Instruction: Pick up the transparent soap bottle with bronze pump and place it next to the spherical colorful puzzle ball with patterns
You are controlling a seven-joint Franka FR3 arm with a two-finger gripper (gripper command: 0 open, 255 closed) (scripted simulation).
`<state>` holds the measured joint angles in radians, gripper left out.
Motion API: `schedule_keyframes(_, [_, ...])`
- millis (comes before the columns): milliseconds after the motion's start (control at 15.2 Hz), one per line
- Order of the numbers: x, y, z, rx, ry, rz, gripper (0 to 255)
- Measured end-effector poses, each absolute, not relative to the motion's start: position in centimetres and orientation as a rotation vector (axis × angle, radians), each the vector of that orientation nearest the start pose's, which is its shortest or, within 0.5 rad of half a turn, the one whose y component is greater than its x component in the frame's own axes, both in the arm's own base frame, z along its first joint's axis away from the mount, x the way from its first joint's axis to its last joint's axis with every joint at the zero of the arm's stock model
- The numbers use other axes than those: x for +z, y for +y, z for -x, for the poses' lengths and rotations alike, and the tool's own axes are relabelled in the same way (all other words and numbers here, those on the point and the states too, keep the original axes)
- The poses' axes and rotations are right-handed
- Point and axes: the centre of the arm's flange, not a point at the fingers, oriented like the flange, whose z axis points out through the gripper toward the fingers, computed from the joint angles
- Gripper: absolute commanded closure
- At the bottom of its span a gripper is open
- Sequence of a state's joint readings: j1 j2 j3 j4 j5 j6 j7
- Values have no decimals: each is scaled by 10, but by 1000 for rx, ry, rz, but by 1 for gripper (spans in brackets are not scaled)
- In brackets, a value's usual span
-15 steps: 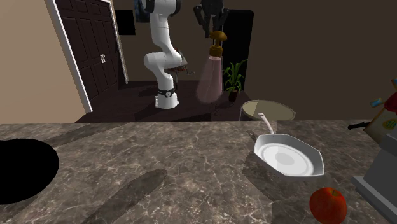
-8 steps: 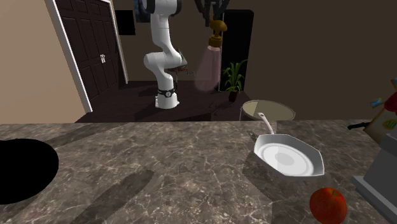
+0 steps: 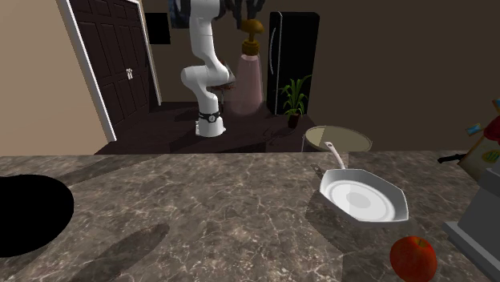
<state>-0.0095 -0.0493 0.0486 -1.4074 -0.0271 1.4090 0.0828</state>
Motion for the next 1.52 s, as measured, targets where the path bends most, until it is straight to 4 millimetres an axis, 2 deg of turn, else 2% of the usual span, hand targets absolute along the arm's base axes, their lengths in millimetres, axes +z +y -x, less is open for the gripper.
schedule_keyframes(462, [715,-77,-508,-82,78,3165,255])
schedule_keyframes(1056, [712,-188,-498,-82,77,3165,255])
schedule_keyframes(1518, [712,-284,-486,-82,79,3165,255])
